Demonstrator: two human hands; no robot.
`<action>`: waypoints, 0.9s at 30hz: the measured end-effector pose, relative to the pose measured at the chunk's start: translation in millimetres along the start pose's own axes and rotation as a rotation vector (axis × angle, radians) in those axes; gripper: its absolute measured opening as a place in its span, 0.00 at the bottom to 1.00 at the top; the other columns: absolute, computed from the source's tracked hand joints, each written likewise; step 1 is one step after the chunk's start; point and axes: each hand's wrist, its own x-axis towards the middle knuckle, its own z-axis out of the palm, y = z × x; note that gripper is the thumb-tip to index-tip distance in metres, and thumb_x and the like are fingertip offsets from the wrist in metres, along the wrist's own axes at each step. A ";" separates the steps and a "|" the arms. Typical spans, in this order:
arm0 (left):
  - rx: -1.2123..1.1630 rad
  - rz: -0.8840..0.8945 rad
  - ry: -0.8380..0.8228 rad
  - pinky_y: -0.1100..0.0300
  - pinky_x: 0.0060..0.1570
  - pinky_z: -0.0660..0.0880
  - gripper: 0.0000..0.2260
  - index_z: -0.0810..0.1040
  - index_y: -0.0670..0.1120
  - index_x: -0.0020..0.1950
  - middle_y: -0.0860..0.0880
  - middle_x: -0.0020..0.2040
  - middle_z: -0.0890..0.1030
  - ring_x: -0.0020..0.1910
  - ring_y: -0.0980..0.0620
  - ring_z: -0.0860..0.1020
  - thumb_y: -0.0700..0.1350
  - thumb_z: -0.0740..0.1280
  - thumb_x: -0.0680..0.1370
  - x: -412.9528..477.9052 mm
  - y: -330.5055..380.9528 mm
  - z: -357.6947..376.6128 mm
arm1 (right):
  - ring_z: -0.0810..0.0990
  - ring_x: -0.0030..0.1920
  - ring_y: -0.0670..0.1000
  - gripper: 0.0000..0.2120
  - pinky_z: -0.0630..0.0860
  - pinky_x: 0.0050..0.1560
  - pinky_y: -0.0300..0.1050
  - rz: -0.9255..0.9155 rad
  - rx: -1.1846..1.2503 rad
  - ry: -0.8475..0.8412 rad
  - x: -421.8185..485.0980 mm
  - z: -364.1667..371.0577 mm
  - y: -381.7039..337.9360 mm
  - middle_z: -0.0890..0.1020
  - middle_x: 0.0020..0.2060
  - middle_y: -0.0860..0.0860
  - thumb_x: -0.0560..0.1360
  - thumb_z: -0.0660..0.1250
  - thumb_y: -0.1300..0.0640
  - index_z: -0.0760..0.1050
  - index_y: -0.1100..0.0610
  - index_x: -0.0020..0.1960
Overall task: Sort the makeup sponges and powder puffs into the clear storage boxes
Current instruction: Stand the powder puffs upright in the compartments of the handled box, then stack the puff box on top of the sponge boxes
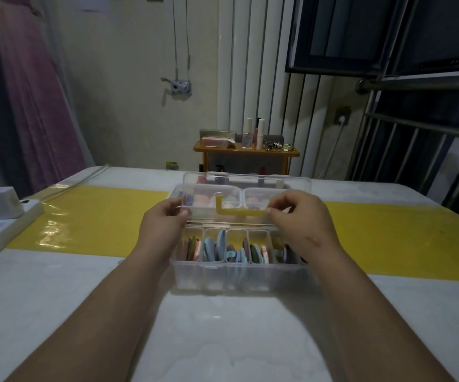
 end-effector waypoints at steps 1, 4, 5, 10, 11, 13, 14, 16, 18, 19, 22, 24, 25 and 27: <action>0.001 -0.009 0.008 0.50 0.60 0.77 0.13 0.81 0.48 0.62 0.49 0.55 0.84 0.55 0.49 0.81 0.37 0.67 0.79 1.9 -0.3 -2.8 | 0.78 0.41 0.45 0.03 0.70 0.37 0.37 0.021 0.002 0.065 0.9 0.4 3.0 0.81 0.41 0.45 0.75 0.69 0.57 0.80 0.50 0.45; -0.012 -0.049 0.017 0.47 0.59 0.77 0.14 0.81 0.49 0.62 0.49 0.53 0.84 0.54 0.47 0.82 0.37 0.68 0.78 5.9 2.1 -11.1 | 0.77 0.55 0.51 0.13 0.72 0.51 0.42 0.126 -0.015 0.178 4.7 1.5 11.6 0.78 0.57 0.52 0.76 0.67 0.57 0.78 0.55 0.61; -0.025 -0.060 0.018 0.46 0.59 0.78 0.14 0.81 0.48 0.62 0.49 0.52 0.84 0.54 0.46 0.82 0.37 0.68 0.78 6.5 2.9 -13.6 | 0.76 0.59 0.53 0.17 0.73 0.57 0.44 0.154 -0.024 0.185 5.6 2.1 13.2 0.76 0.61 0.53 0.77 0.66 0.58 0.76 0.56 0.65; -0.022 -0.101 0.000 0.44 0.57 0.78 0.14 0.80 0.49 0.61 0.47 0.53 0.84 0.54 0.44 0.82 0.38 0.68 0.77 2.7 9.2 -15.1 | 0.74 0.65 0.55 0.25 0.71 0.59 0.46 0.228 0.096 0.165 5.4 6.6 13.9 0.75 0.68 0.53 0.79 0.64 0.57 0.65 0.54 0.75; -0.018 -0.102 -0.010 0.46 0.57 0.78 0.12 0.81 0.50 0.59 0.46 0.53 0.84 0.54 0.45 0.81 0.39 0.68 0.77 0.5 12.0 -14.5 | 0.74 0.64 0.55 0.26 0.71 0.57 0.45 0.242 0.144 0.180 5.4 6.0 13.7 0.74 0.68 0.53 0.79 0.64 0.56 0.63 0.53 0.76; -0.024 -0.101 -0.071 0.47 0.61 0.74 0.07 0.80 0.52 0.55 0.47 0.56 0.83 0.56 0.45 0.80 0.47 0.67 0.78 -7.1 19.5 -12.9 | 0.74 0.63 0.54 0.26 0.70 0.55 0.45 0.274 0.225 0.197 5.7 4.9 11.5 0.74 0.69 0.52 0.81 0.62 0.52 0.60 0.51 0.77; -0.029 -0.112 -0.113 0.45 0.65 0.71 0.11 0.79 0.53 0.57 0.47 0.59 0.81 0.60 0.45 0.78 0.54 0.65 0.78 -10.2 22.7 -12.2 | 0.73 0.65 0.54 0.27 0.68 0.56 0.45 0.283 0.248 0.190 5.6 4.8 9.9 0.73 0.69 0.52 0.81 0.61 0.48 0.59 0.50 0.78; -0.042 -0.153 -0.166 0.42 0.71 0.64 0.25 0.74 0.55 0.68 0.49 0.68 0.76 0.68 0.43 0.72 0.67 0.60 0.77 -14.5 28.0 -10.5 | 0.70 0.69 0.54 0.29 0.66 0.59 0.45 0.286 0.293 0.162 5.9 4.5 8.2 0.70 0.72 0.51 0.82 0.57 0.42 0.58 0.50 0.79; -0.066 -0.162 -0.147 0.41 0.73 0.61 0.32 0.67 0.57 0.75 0.49 0.73 0.70 0.71 0.43 0.69 0.72 0.55 0.76 -17.5 32.4 -8.7 | 0.66 0.72 0.52 0.28 0.62 0.62 0.43 0.265 0.307 0.142 6.9 5.1 7.3 0.65 0.75 0.51 0.82 0.54 0.40 0.59 0.50 0.79; -0.091 -0.158 -0.123 0.42 0.72 0.62 0.32 0.66 0.57 0.75 0.49 0.73 0.71 0.70 0.43 0.70 0.72 0.53 0.75 -18.5 33.8 -7.2 | 0.66 0.72 0.51 0.27 0.60 0.62 0.41 0.247 0.306 0.138 7.4 4.1 7.3 0.64 0.74 0.51 0.83 0.53 0.40 0.62 0.51 0.78; -0.211 -0.112 -0.035 0.47 0.60 0.71 0.29 0.71 0.55 0.71 0.52 0.64 0.76 0.62 0.48 0.74 0.69 0.49 0.78 -23.0 40.2 -6.9 | 0.68 0.68 0.47 0.24 0.62 0.70 0.45 0.236 0.387 0.146 7.1 6.7 6.7 0.67 0.71 0.50 0.82 0.51 0.38 0.67 0.48 0.74; -0.282 -0.093 0.020 0.51 0.48 0.73 0.27 0.76 0.54 0.63 0.52 0.59 0.79 0.56 0.50 0.77 0.68 0.48 0.79 -22.7 42.4 -12.1 | 0.75 0.64 0.50 0.24 0.72 0.66 0.53 0.284 0.528 0.177 6.3 8.6 5.5 0.75 0.66 0.50 0.81 0.51 0.36 0.71 0.46 0.69; -0.311 -0.095 0.036 0.51 0.45 0.73 0.26 0.78 0.53 0.55 0.52 0.55 0.81 0.52 0.51 0.79 0.69 0.49 0.79 -22.5 43.2 -15.4 | 0.78 0.60 0.52 0.24 0.76 0.61 0.54 0.335 0.600 0.200 6.6 7.3 4.3 0.79 0.61 0.51 0.80 0.51 0.35 0.74 0.48 0.64; -0.366 -0.110 0.037 0.52 0.42 0.73 0.23 0.75 0.51 0.42 0.51 0.47 0.82 0.44 0.51 0.80 0.67 0.52 0.80 -21.1 41.7 -21.9 | 0.81 0.53 0.54 0.22 0.78 0.56 0.54 0.426 0.665 0.207 7.3 2.0 4.0 0.83 0.52 0.53 0.80 0.55 0.37 0.78 0.52 0.55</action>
